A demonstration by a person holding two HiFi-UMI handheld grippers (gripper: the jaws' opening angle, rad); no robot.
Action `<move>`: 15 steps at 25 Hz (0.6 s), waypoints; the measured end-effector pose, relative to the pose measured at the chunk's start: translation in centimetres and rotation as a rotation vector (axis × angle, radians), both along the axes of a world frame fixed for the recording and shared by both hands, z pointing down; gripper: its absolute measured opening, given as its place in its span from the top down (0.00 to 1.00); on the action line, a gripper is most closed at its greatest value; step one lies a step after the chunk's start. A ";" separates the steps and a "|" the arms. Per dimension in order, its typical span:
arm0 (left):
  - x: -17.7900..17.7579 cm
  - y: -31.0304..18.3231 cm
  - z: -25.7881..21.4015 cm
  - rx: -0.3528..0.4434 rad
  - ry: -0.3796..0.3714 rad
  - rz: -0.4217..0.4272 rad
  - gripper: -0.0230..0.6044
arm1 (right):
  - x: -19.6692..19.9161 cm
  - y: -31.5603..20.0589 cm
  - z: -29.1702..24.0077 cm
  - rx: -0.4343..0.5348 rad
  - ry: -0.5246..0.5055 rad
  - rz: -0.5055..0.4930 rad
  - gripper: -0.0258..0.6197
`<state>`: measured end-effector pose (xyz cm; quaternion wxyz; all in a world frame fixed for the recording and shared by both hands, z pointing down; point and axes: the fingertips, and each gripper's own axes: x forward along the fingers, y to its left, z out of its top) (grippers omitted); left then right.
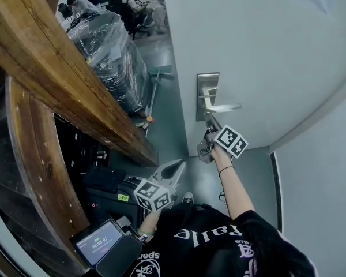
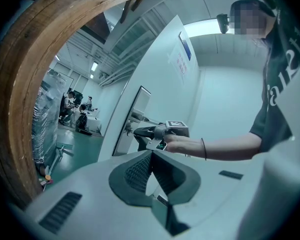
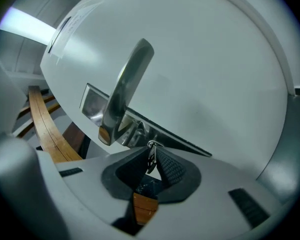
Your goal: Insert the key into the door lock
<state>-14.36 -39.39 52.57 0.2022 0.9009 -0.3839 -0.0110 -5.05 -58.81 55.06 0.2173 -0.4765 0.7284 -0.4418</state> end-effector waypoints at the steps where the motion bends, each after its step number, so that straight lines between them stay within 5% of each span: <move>1: 0.1 0.1 0.0 -0.001 -0.002 0.000 0.96 | 0.0 0.0 0.0 0.008 0.017 -0.007 0.90; 15: 2.4 2.7 -0.6 0.003 0.003 -0.044 0.96 | 2.1 7.9 1.8 0.001 0.207 -0.177 0.87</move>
